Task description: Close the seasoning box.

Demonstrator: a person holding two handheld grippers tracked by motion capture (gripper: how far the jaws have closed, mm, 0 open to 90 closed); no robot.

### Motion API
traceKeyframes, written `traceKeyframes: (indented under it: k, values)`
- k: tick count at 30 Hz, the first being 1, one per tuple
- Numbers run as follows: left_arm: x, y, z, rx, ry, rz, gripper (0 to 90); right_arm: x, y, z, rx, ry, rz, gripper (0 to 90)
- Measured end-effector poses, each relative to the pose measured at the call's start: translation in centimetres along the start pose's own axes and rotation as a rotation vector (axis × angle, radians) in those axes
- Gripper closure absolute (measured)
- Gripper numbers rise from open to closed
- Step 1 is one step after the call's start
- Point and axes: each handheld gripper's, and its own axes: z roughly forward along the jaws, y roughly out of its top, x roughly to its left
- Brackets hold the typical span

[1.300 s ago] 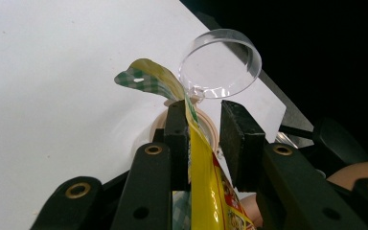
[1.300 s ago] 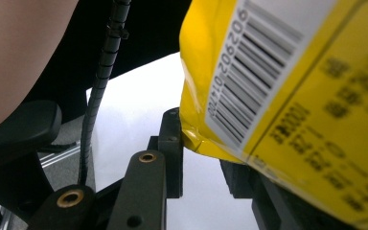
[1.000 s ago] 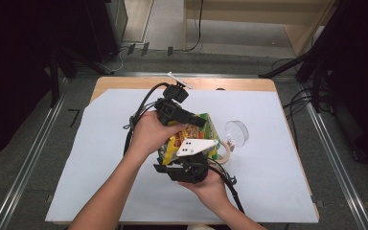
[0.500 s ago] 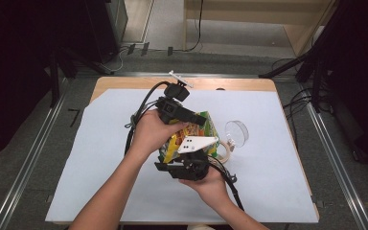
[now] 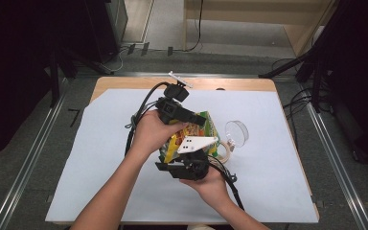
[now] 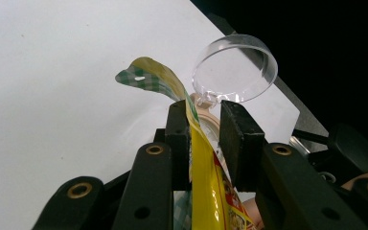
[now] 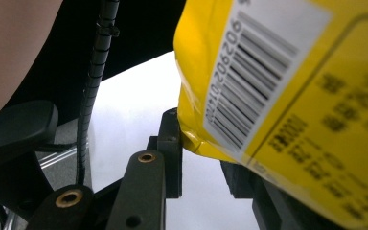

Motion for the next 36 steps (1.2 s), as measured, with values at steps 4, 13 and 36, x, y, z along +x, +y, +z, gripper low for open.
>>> traceKeyframes:
  k: [4, 13, 36]
  values:
    - [0.1, -0.1, 0.0, -0.004, -0.003, -0.003, 74.1, -0.1, 0.0, 0.0, 0.004, -0.003, -0.009, 72.9]
    - [0.2, 0.0, -0.1, -0.027, -0.01, -0.007, 74.1, -0.2, 0.1, -0.1, 0.015, -0.013, -0.034, 72.7]
    - [0.9, 1.3, 0.1, -0.012, -0.001, -0.032, 74.0, -1.5, 1.0, -0.5, 0.027, 0.014, -0.009, 72.7]
